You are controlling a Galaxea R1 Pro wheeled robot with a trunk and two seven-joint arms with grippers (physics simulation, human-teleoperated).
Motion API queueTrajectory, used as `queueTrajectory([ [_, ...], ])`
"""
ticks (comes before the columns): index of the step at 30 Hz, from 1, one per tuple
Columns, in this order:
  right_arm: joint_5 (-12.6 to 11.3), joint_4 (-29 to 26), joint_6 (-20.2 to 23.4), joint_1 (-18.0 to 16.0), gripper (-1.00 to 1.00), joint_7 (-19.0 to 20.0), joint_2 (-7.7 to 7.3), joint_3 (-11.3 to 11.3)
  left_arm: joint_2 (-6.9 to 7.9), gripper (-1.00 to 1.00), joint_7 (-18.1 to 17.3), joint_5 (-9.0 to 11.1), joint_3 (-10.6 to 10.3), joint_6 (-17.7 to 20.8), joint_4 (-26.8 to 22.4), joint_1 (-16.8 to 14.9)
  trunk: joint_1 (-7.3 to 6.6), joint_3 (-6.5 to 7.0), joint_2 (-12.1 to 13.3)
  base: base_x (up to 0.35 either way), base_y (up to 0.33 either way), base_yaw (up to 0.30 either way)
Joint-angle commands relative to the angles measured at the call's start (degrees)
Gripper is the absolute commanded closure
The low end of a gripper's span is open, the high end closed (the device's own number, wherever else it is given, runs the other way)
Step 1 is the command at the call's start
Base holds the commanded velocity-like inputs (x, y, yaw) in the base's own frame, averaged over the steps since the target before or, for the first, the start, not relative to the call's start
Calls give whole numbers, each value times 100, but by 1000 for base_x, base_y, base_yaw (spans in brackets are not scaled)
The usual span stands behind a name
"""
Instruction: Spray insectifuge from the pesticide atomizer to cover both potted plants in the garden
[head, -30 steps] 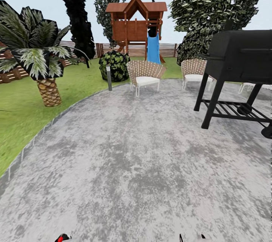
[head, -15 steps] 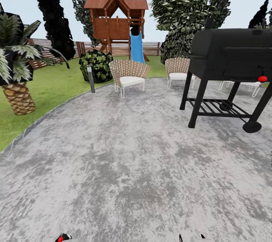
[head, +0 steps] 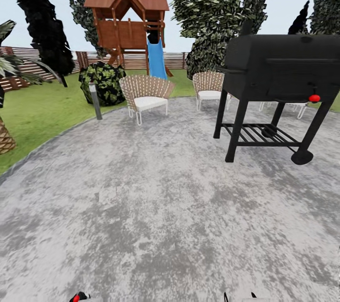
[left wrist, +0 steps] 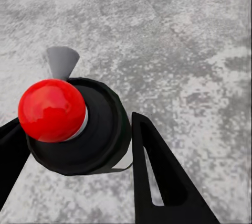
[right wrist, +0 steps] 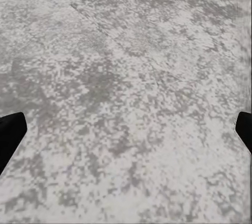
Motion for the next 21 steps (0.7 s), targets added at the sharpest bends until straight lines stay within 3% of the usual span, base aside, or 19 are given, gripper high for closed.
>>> queueTrajectory([
  [1,5,5,-6,-5,-100,-52,-2,48,1,100,40,-24,-14,-10,2,-2,2,-5,-2,340,0,-265],
  [21,4,5,-5,-5,-100,-52,-2,48,10,100,35,-24,-14,-10,2,-1,2,-5,-2,340,0,-266],
])
